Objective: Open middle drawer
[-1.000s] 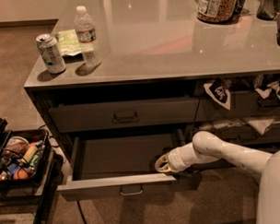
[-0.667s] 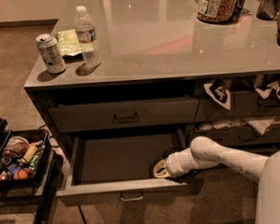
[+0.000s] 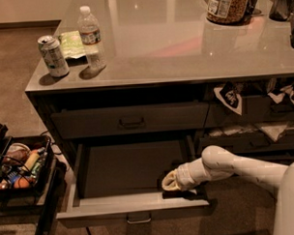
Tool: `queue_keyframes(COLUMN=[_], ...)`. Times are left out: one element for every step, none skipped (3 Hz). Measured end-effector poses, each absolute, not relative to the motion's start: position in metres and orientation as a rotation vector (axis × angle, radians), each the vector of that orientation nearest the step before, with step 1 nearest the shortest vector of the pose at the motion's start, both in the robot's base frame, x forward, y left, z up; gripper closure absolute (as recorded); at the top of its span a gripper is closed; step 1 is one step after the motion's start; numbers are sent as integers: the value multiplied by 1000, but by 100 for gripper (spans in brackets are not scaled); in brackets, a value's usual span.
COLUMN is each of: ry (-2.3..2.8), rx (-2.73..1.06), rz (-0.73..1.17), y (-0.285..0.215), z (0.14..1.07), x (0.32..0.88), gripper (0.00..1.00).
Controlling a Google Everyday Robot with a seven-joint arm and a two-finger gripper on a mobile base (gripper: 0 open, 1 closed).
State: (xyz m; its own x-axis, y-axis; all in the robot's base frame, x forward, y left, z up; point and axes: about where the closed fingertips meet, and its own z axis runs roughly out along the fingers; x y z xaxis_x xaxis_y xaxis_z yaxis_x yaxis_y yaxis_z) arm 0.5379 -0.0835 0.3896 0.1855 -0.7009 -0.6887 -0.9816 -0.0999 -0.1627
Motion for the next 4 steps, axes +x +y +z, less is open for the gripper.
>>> queue_keyframes(ry=[1620, 1662, 1704, 1766], rx=[-1880, -1888, -1871, -1840], rz=[648, 715, 785, 887], y=[-87, -93, -89, -82], z=[403, 414, 409, 392], x=[518, 498, 482, 470], gripper=[100, 100, 100, 100])
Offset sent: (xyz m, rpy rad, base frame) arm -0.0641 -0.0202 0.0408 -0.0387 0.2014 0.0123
